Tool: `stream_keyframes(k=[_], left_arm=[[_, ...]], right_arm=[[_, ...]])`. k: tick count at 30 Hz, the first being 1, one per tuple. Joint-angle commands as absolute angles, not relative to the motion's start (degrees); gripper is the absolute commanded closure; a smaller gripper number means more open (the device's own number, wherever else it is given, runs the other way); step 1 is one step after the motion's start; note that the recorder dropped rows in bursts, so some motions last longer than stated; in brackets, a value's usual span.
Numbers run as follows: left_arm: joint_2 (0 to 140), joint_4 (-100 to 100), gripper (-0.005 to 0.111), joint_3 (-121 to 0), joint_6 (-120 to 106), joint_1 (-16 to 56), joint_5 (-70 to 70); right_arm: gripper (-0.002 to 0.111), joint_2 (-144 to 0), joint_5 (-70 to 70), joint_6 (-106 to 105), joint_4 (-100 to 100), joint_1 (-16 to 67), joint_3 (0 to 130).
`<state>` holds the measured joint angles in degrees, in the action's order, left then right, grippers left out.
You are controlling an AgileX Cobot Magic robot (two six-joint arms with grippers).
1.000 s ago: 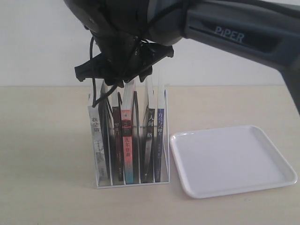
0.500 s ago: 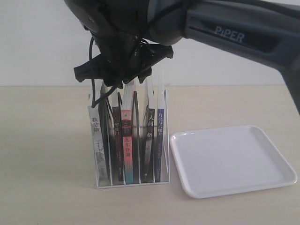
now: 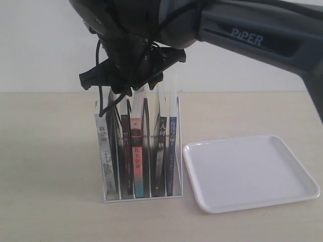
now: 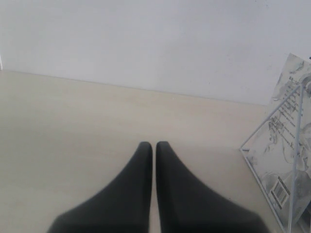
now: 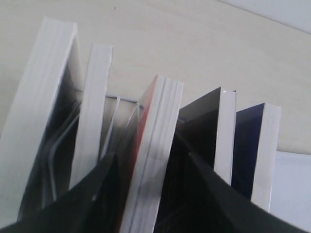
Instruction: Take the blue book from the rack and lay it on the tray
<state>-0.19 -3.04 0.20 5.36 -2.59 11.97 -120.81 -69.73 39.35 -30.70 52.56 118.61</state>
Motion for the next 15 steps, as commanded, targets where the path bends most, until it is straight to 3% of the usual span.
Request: stream_keyframes(k=[1, 15], left_arm=[[0.0, -3.63, 0.103, 0.0, 5.92, -2.78, 11.47], [0.0, -3.63, 0.103, 0.0, 5.92, -2.78, 11.47]], right_arm=[[0.067, -120.65, -69.96, 38.58, -30.21, 52.49, 118.61], [0.067, -121.92, -69.96, 39.01, -29.95, 52.49, 118.61]])
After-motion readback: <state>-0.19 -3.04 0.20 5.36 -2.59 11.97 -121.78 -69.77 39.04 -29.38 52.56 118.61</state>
